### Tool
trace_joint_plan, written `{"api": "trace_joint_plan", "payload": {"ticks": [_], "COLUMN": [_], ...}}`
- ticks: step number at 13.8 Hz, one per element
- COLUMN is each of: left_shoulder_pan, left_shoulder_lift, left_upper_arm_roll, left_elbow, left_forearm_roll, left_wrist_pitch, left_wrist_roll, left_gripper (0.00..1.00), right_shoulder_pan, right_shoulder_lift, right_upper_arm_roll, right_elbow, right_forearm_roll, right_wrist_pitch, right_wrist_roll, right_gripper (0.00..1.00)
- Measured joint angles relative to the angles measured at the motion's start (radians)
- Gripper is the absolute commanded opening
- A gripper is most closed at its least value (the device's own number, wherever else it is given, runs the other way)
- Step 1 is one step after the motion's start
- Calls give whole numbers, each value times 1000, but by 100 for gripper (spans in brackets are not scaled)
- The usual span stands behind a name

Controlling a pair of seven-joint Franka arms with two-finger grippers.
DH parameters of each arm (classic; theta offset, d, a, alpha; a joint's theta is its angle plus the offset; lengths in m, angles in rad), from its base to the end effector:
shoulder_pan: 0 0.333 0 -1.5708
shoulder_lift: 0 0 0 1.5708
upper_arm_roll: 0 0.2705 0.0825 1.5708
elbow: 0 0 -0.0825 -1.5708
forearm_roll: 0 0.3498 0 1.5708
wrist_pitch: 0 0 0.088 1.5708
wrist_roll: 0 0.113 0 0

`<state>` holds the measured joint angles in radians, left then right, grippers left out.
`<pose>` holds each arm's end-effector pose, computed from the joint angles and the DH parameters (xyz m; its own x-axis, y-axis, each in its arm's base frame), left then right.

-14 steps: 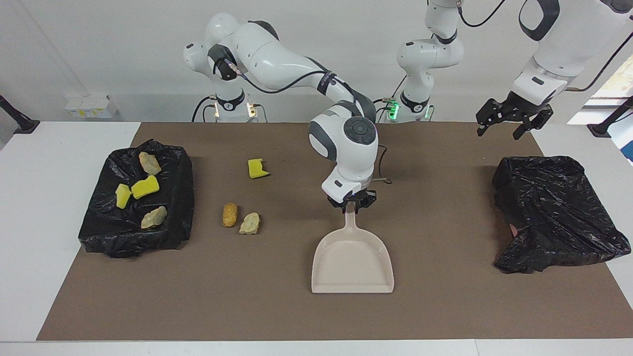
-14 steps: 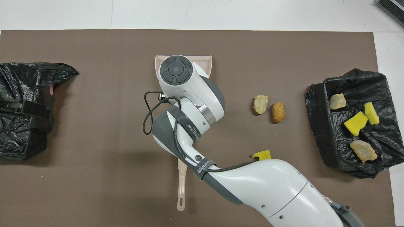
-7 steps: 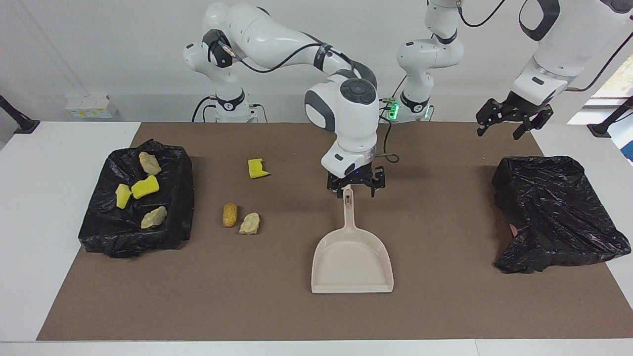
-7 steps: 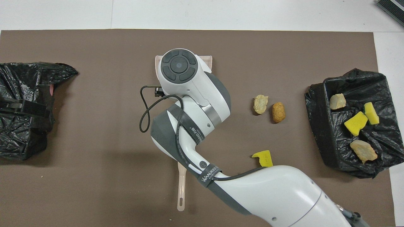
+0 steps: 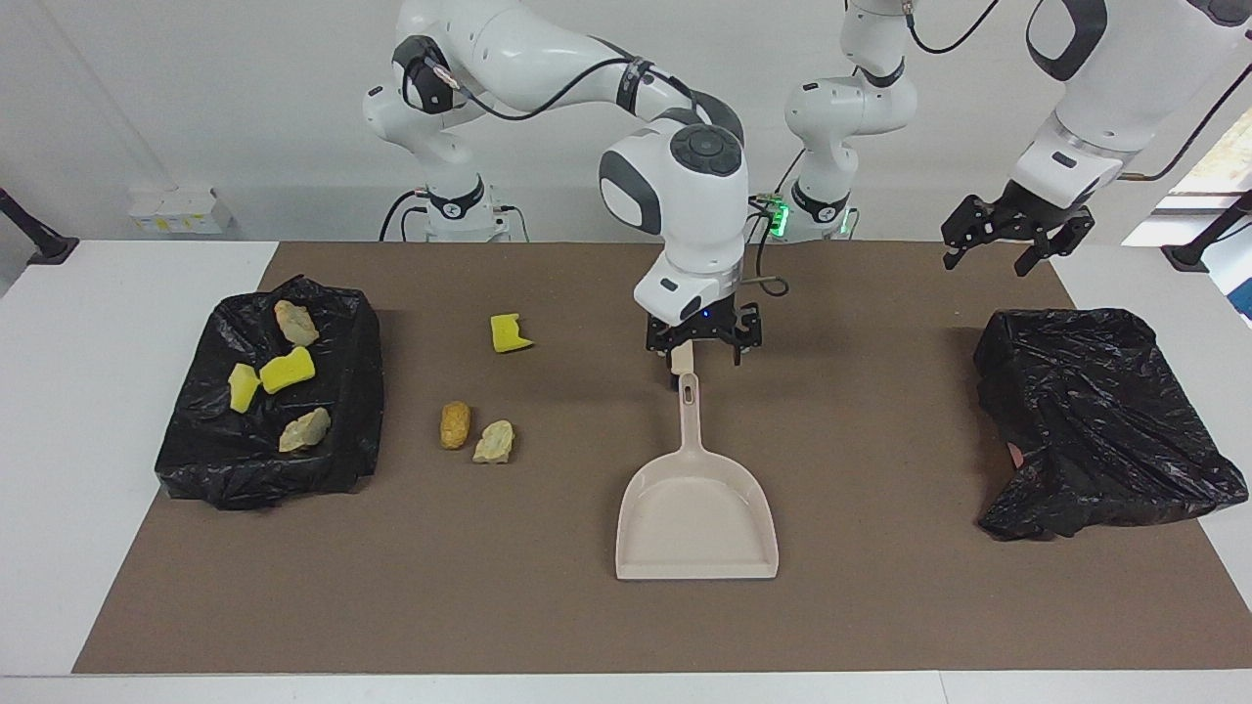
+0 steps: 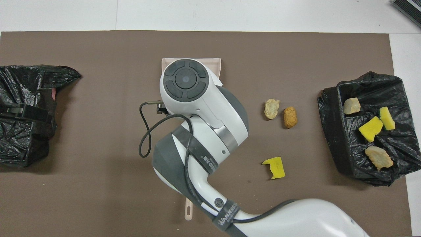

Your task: Sweep and dump trash in bin

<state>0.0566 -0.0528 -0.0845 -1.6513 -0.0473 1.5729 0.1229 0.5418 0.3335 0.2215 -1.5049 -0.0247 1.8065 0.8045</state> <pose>0.5048 -0.0204 0.5650 0.9885 -0.1498 -0.0203 -0.1487 -0.9878 0.0456 0.4518 0.4088 0.4371 0.9976 -0.0456 -0.0512 -0.0465 -0.9988 -0.0161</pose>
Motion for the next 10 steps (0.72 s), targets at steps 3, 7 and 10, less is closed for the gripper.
{"api": "trace_joint_plan", "payload": {"ticks": [3,7,10], "left_shoulder_pan": [0,0,0], "left_shoulder_lift": [0,0,0], "left_upper_arm_roll": [0,0,0], "left_elbow": [0,0,0], "left_forearm_roll": [0,0,0], "left_wrist_pitch": [0,0,0], "left_wrist_roll": [0,0,0], "left_gripper": [100,100,100], "right_shoulder_pan": [42,109,158], "right_shoulder_lift": [-131,-266,-266], "right_upper_arm_roll": [4,5,5], "right_elbow": [-246,-503,-582], "right_forearm_roll": [80,109,115], "right_wrist_pitch": [89,172,277], "right_wrist_roll": [27,70,116], "right_gripper": [100,100,100]}}
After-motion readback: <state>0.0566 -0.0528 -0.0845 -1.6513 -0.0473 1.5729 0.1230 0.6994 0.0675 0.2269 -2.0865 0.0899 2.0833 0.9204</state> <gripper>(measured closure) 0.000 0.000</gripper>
